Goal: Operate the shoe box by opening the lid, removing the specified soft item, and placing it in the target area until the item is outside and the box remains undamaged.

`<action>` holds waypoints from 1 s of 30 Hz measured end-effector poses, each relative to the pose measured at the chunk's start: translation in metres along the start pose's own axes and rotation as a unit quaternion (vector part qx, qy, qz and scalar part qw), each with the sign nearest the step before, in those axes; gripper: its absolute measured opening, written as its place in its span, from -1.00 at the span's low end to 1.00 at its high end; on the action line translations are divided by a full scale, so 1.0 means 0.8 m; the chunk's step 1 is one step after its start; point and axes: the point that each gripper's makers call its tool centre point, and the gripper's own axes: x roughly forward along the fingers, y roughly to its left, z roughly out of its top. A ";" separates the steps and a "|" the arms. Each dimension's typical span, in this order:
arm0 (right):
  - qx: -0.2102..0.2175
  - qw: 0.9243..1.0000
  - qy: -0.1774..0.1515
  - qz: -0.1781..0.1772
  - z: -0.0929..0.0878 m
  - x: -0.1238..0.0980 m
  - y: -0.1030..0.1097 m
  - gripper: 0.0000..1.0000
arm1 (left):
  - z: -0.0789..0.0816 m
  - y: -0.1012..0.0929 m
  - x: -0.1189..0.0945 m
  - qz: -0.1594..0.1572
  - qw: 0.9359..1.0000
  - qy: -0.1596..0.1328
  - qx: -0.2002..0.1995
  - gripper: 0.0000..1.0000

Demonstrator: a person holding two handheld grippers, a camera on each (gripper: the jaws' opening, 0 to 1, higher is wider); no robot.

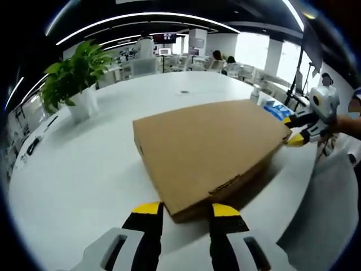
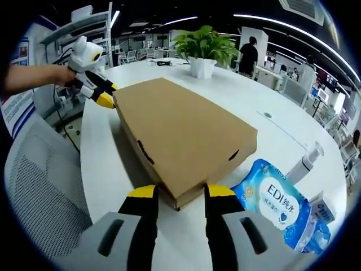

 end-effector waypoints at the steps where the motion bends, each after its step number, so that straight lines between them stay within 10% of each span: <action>1: -0.001 1.000 0.000 0.000 0.001 0.002 -0.003 -0.41 | 0.003 0.000 0.002 -0.001 1.000 0.001 0.002 -0.37; 30: -0.004 1.000 0.006 -0.010 0.021 0.028 -0.063 -0.40 | 0.049 0.031 0.046 -0.007 1.000 0.001 0.006 -0.38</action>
